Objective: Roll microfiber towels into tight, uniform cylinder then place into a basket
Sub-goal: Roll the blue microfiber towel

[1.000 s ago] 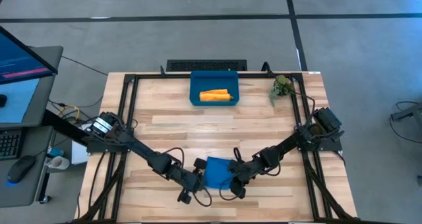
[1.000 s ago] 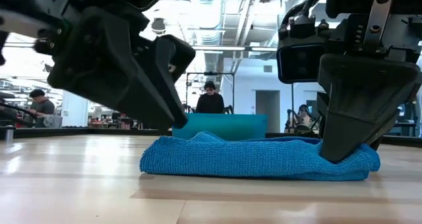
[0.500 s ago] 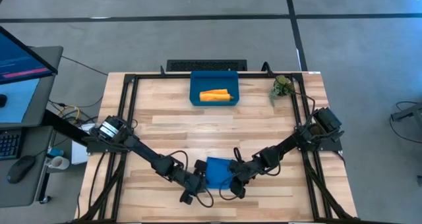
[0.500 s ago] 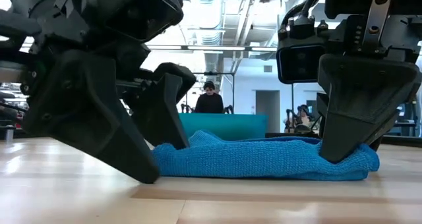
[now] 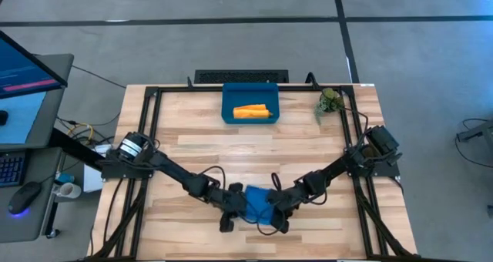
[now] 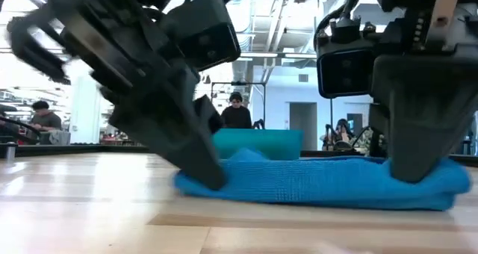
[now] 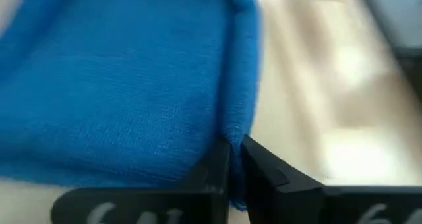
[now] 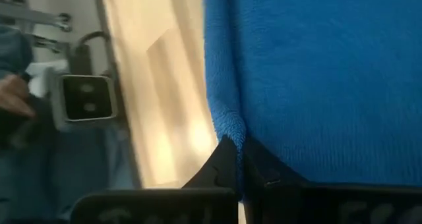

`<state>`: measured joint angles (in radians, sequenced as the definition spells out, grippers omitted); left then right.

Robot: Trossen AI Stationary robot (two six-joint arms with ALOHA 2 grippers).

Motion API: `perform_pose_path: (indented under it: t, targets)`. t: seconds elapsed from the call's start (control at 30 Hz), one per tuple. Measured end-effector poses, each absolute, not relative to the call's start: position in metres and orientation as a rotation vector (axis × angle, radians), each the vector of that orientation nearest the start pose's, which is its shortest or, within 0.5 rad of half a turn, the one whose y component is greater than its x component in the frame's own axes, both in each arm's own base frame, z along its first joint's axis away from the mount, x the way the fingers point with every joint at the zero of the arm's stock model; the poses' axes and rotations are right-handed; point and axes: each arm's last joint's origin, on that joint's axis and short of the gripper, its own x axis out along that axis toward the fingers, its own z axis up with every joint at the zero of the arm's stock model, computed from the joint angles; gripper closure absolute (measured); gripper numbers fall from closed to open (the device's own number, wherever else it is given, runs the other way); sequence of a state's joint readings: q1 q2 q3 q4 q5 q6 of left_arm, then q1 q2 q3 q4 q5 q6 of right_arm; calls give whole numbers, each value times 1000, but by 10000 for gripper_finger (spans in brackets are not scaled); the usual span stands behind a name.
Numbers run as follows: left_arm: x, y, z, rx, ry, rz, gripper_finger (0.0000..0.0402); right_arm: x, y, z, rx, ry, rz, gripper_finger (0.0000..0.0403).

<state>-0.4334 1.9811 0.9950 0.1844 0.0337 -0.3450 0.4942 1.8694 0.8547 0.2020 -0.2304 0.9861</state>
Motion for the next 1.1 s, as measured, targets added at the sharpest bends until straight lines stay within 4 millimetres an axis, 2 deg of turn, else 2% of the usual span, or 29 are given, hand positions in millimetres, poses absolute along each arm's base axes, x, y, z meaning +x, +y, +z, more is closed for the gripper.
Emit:
perform_pose_path:
  t: [0.23, 0.37, 0.47, 0.57, 0.8, 1.0, 1.1]
  targets:
    - [350, -165, 116, -525, 976, -463, 391, 302, 176, 117, 965, 1124, 310, 385]
    - [353, -165, 119, -601, 997, -459, 394, 301, 176, 116, 1007, 1149, 280, 390]
    - [354, -166, 120, -625, 991, -444, 387, 299, 171, 112, 1029, 1181, 174, 389]
    - [353, -165, 119, -631, 999, -435, 378, 297, 167, 108, 1030, 1202, 85, 384]
    - [348, -170, 118, -601, 1034, -488, 369, 296, 156, 105, 1053, 1264, -5, 390]
    - [345, -174, 116, -424, 989, -502, 368, 295, 155, 103, 1067, 1270, -39, 382]
    - [340, -182, 124, -276, 914, -455, 368, 295, 155, 103, 1064, 1266, -45, 387]
